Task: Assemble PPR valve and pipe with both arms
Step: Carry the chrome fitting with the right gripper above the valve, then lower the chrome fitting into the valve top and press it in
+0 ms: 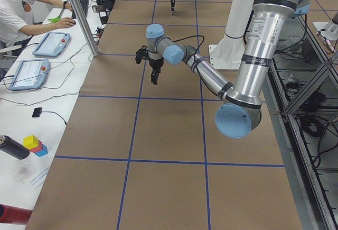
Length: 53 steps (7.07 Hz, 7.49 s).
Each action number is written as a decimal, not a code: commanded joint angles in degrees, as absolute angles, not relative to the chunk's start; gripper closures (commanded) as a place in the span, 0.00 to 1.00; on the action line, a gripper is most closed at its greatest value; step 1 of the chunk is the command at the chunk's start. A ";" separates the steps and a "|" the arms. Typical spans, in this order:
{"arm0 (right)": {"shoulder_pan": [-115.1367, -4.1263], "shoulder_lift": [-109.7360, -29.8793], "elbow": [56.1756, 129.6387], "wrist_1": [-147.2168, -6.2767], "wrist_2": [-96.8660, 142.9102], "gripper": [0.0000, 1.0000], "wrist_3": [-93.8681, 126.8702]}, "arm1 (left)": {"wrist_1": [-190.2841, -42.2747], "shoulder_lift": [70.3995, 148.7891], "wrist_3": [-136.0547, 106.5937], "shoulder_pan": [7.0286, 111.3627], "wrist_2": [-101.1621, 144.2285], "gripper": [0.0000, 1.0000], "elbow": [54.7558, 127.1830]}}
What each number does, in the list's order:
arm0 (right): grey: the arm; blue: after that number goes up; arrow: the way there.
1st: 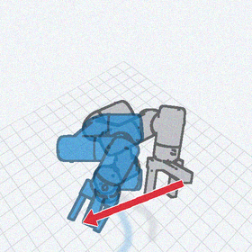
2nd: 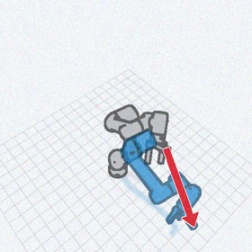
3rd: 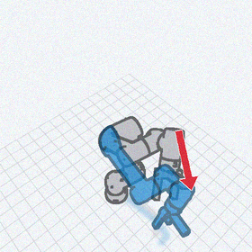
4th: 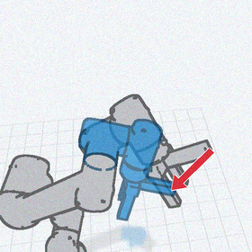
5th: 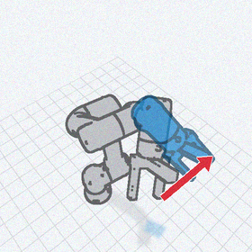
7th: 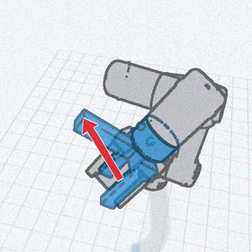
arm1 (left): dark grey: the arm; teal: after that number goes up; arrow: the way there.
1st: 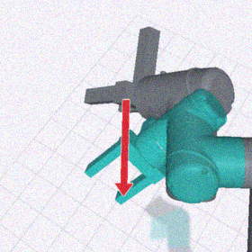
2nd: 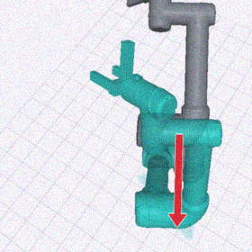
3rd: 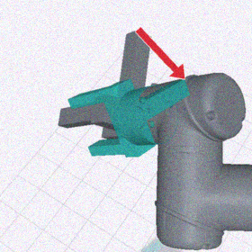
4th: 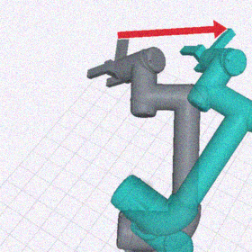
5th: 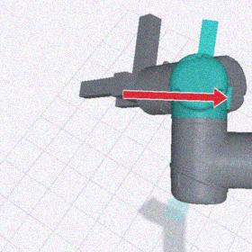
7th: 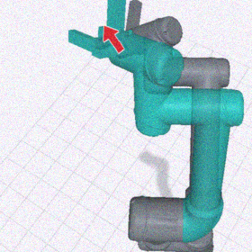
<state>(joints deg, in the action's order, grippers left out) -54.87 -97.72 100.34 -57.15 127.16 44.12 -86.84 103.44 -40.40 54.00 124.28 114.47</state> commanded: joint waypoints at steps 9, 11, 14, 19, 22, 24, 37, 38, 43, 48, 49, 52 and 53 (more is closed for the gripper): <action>-48.88 -46.31 87.51 -88.68 123.14 1.00 68.76 | -86.75 98.54 -30.09 56.86 124.28 0.04 114.17; -44.15 -38.52 81.66 -88.51 119.54 1.00 75.11 | -87.18 98.35 -29.97 56.87 124.28 0.04 113.64; -41.67 -33.93 78.58 -88.51 117.52 1.00 78.47 | -87.28 98.52 -30.67 56.69 124.28 0.02 113.29; -38.85 -34.36 78.49 -89.03 115.58 1.00 80.33 | -87.28 98.70 -30.85 56.69 124.28 0.02 113.20; -38.67 -34.37 78.66 -89.91 115.66 1.00 80.33 | -87.28 98.79 -30.85 56.69 124.28 0.02 113.12; -38.67 -34.54 78.66 -90.18 115.66 1.00 80.33 | -87.28 98.88 -30.85 56.69 124.28 0.02 112.85; -38.15 -34.81 78.66 -90.44 115.66 1.00 80.33 | -87.28 99.14 -31.02 56.69 124.28 0.01 113.03; -37.88 -34.98 78.58 -90.44 115.58 1.00 80.33 | -87.28 99.14 -31.03 56.69 124.28 0.01 113.03; -37.71 -34.89 78.57 -90.44 115.58 1.00 80.33 | -87.28 99.14 -31.03 56.69 124.28 0.01 113.03; -37.71 -35.16 78.57 -90.44 115.40 1.00 80.24 | -87.36 99.23 -32.52 56.51 124.28 0.01 113.03; -37.71 -35.07 78.57 -90.44 115.40 0.86 80.24 | -87.36 99.23 -32.52 56.51 124.28 0.01 113.03; -37.71 -35.07 78.49 -90.44 115.40 0.64 80.24 | -87.36 99.23 -32.52 56.51 124.28 0.01 113.12; -37.71 -35.07 78.49 -90.44 115.23 0.62 80.24 | -87.28 99.23 -32.52 56.60 124.28 0.01 113.20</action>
<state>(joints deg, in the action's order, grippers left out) -37.70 -35.07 78.52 -90.44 115.36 80.24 -87.35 99.23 -32.52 56.52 124.28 113.13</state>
